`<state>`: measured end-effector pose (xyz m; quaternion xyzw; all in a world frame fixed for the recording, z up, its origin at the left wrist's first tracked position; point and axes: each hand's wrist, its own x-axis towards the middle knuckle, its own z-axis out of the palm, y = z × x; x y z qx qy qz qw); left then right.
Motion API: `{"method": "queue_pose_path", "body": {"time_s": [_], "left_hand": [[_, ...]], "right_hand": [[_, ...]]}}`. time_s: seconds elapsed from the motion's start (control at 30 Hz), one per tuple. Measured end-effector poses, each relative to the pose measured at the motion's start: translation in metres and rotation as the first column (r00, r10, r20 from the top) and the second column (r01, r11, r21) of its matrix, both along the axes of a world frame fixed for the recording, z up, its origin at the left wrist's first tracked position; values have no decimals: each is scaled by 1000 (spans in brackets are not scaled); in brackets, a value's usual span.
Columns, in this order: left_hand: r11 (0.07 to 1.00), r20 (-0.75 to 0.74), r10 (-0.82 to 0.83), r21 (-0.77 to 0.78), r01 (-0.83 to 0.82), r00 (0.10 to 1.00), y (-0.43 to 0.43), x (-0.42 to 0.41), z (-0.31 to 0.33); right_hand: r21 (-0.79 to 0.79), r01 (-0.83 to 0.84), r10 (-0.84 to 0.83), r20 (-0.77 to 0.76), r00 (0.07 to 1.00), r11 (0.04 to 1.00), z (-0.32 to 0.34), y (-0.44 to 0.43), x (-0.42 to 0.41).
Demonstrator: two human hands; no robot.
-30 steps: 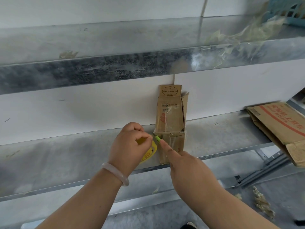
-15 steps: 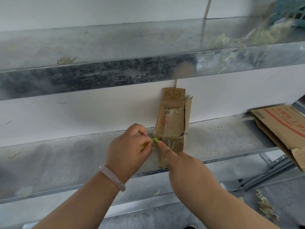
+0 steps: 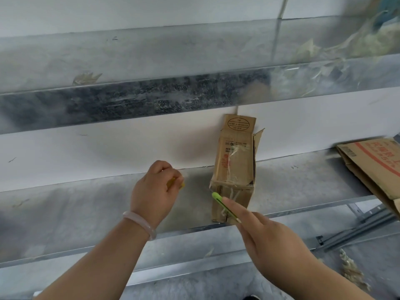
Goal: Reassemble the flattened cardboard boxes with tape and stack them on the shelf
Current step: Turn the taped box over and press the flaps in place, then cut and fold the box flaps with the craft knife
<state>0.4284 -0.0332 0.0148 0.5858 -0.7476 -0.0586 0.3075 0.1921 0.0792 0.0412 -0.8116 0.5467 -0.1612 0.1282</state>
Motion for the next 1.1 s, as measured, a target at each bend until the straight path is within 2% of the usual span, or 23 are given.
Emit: {"method": "queue_pose_path", "body": {"time_s": [0.07,0.13,0.17,0.27,0.3,0.4,0.47,0.53,0.63,0.7,0.73,0.77,0.83,0.9,0.93,1.0,1.03,1.07,1.1], "left_hand": [[999,50,16,-46,-13,999,-9,5,-18],[995,107,57,-92,-47,993,-20,8,-36],[993,127,74,-102,-62,989,-23,8,-45],[994,198,67,-94,-49,978,-24,2,-69],[997,213,37,-76,-21,976,-22,0,-77],[997,166,-82,20,80,983,-15,-4,-101],[992,136,-112,70,103,984,-8,-5,-114],[991,119,-109,96,97,987,-3,-6,-118],[981,97,-158,133,144,983,-4,-6,-111],[974,77,-186,147,173,980,-2,-6,-100],[975,24,-170,152,164,985,1,-8,-92],[979,-80,-127,151,138,989,5,-11,-80],[989,-371,-58,106,105,927,13,-27,-53],[986,-606,-88,58,154,791,22,-56,-26],[976,-698,-99,69,205,709,26,-72,-16],[939,-847,-45,145,312,529,36,-100,-2],[916,-891,-5,178,360,454,40,-111,1],[900,-906,21,201,386,422,43,-118,1],[896,-900,18,208,392,436,46,-123,0]], "right_hand": [[-172,-23,34,61,998,985,-10,5,-18],[-327,106,-29,232,972,939,-31,10,-40],[-355,138,-30,294,955,925,-40,12,-50],[-351,151,-17,358,934,924,-61,11,-75],[-320,182,-59,358,932,930,-66,8,-82],[-113,459,-394,360,845,881,-73,-15,-95],[84,584,-583,259,770,808,-82,-41,-103],[194,649,-675,118,729,735,-93,-67,-111],[222,641,-640,-87,764,735,-111,-89,-124],[180,630,-583,-252,772,755,-115,-93,-127],[162,639,-594,-255,763,752,-110,-92,-123],[154,641,-620,-163,767,752,-103,-89,-117],[182,597,-624,231,747,782,-81,-74,-95],[188,451,-464,605,646,873,-50,-52,-59],[182,359,-373,719,587,915,-40,-41,-40],[219,173,-275,842,464,960,-35,-31,-8],[249,131,-281,871,403,960,-34,-31,3],[288,123,-313,891,330,950,-32,-34,10],[326,125,-348,906,242,937,-25,-38,14]]}}
